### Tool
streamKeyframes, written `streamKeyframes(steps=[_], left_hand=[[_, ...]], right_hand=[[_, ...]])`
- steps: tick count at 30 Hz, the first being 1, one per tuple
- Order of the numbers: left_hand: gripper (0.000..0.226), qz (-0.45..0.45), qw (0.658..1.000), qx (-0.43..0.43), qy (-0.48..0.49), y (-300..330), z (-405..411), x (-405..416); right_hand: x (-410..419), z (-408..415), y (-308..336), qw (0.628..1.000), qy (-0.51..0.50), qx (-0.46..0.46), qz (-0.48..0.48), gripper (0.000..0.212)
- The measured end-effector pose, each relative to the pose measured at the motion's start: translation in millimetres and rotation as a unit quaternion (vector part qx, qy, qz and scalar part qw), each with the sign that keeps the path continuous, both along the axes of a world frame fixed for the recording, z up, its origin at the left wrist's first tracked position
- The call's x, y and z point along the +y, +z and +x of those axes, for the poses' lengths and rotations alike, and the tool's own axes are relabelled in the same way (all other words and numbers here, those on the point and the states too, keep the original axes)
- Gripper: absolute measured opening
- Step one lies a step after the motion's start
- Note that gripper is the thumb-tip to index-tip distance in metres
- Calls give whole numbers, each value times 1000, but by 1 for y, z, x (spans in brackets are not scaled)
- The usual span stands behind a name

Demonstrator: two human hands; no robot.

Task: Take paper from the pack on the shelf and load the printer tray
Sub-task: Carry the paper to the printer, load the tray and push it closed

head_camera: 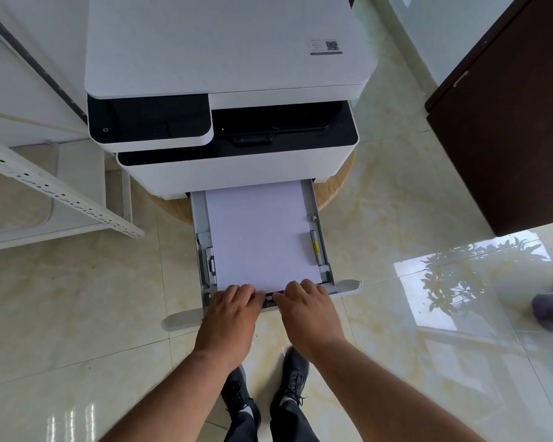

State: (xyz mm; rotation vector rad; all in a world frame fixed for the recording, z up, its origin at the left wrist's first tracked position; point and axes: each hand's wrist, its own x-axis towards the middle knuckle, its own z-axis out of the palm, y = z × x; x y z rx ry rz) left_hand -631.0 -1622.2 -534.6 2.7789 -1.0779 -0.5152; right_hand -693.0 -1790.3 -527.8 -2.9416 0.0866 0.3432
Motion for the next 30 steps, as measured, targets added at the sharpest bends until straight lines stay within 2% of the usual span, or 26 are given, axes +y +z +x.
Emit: streamKeyframes(steps=[11, 20, 30], left_hand=[[54, 5, 1000, 3, 11, 0, -3, -2], [55, 20, 999, 20, 34, -3, -2, -9], [52, 23, 998, 24, 56, -4, -1, -9]], right_hand=[[2, -2, 1, 1000, 8, 0, -7, 15], [0, -3, -5, 999, 11, 35, 37, 27], [-3, 2, 0, 998, 23, 33, 38, 35]])
